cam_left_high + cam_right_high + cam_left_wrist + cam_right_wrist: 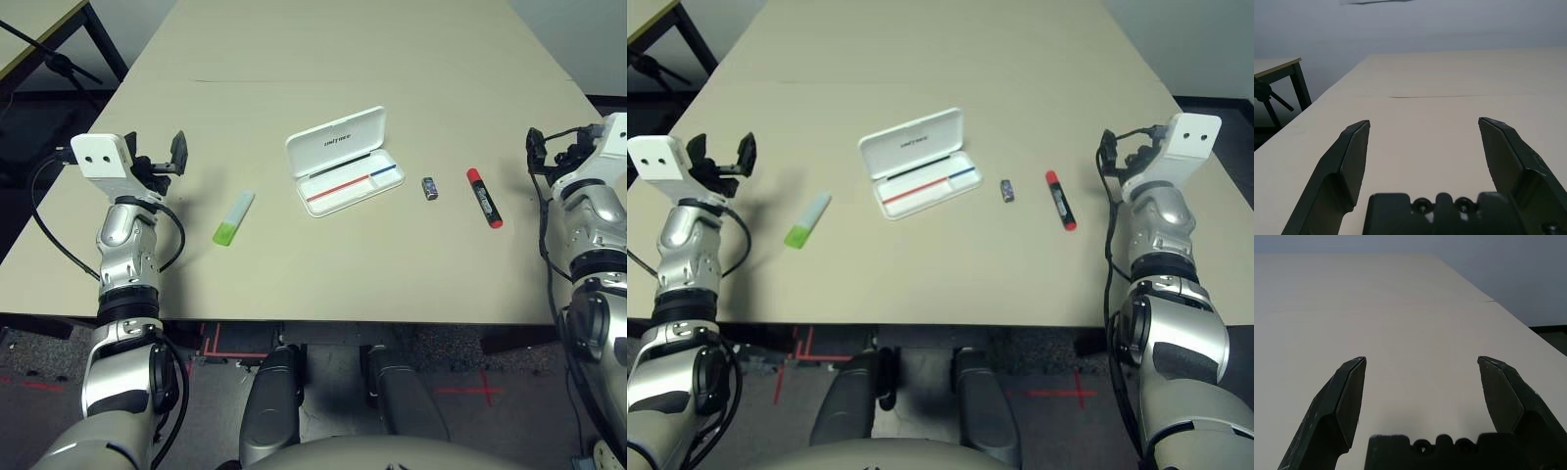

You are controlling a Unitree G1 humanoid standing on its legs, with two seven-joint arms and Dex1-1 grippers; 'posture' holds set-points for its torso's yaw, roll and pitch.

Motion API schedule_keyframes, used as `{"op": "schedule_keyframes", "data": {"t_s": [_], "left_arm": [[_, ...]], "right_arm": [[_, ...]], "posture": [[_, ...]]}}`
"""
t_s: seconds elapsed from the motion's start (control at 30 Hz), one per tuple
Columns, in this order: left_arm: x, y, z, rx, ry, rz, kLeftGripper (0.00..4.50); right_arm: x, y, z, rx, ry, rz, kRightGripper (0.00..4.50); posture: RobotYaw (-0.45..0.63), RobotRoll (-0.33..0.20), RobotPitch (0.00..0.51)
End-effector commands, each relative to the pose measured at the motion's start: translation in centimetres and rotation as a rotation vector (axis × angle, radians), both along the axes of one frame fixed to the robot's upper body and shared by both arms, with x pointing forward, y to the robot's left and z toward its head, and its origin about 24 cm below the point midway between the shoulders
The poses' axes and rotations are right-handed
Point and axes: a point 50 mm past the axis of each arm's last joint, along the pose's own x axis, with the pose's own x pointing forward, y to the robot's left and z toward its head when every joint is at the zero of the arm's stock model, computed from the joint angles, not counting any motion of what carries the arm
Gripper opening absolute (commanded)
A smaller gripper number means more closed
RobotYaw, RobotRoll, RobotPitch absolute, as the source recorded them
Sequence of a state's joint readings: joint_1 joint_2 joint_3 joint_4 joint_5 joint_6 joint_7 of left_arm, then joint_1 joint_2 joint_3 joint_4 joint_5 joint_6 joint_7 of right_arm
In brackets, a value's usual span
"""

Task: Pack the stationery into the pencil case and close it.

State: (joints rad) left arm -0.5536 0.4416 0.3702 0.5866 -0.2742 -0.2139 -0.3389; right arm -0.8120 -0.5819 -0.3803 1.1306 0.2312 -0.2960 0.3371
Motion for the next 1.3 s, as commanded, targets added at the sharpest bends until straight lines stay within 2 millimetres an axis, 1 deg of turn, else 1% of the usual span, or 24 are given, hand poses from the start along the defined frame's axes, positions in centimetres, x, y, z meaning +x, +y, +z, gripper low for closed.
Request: {"op": "schedule_keyframes", "data": {"t_s": [0.03, 0.27, 0.37, 0.5, 0.63, 0.8, 0.97, 1.1, 1.3], "left_arm": [[0.1, -0.2, 0.5, 0.017, -0.005, -0.016, 4.46], [0.5, -0.7, 0.7, 0.020, -0.008, -0.043, 4.46], [0.5, -0.7, 1.0, 0.022, -0.011, -0.048, 4.46], [0.3, -0.4, 1.5, 0.030, -0.022, -0.061, 4.46], [-0.2, -0.3, 1.7, 0.035, -0.029, -0.076, 4.46], [-0.7, -0.4, 2.0, 0.039, -0.023, -0.105, 4.46], [-1.2, -1.0, 2.4, 0.053, -0.007, -0.166, 4.46], [-1.6, -2.1, 2.7, 0.098, 0.025, -0.258, 4.46], [-2.6, -4.3, 3.0, 0.168, 0.093, -0.436, 4.46]], "right_arm": [[-0.1, 0.1, -0.4, 0.002, 0.006, -0.007, 4.50], [-0.2, -0.1, -0.4, 0.000, -0.002, -0.012, 4.50], [-0.3, 0.0, -0.4, -0.002, -0.008, -0.011, 4.50], [-0.1, 0.5, -0.4, -0.023, -0.008, 0.032, 4.50], [0.1, 0.7, 0.2, -0.051, 0.011, 0.110, 4.50], [-0.2, 0.8, 1.0, -0.136, 0.072, 0.276, 4.50], [-0.7, 0.9, 2.1, -0.220, 0.142, 0.458, 4.50], [-1.2, 1.4, 2.6, -0.296, 0.214, 0.614, 4.50], [-2.2, 2.4, 2.4, -0.359, 0.321, 0.815, 4.50]], "posture": [[0.05, 0.000, 0.167], [0.03, 0.000, 0.165], [0.02, 0.000, 0.156], [0.01, 0.000, 0.143], [0.01, 0.000, 0.139], [0.02, 0.000, 0.147], [0.01, 0.000, 0.150], [0.01, 0.000, 0.146], [0.02, 0.000, 0.135]]}}
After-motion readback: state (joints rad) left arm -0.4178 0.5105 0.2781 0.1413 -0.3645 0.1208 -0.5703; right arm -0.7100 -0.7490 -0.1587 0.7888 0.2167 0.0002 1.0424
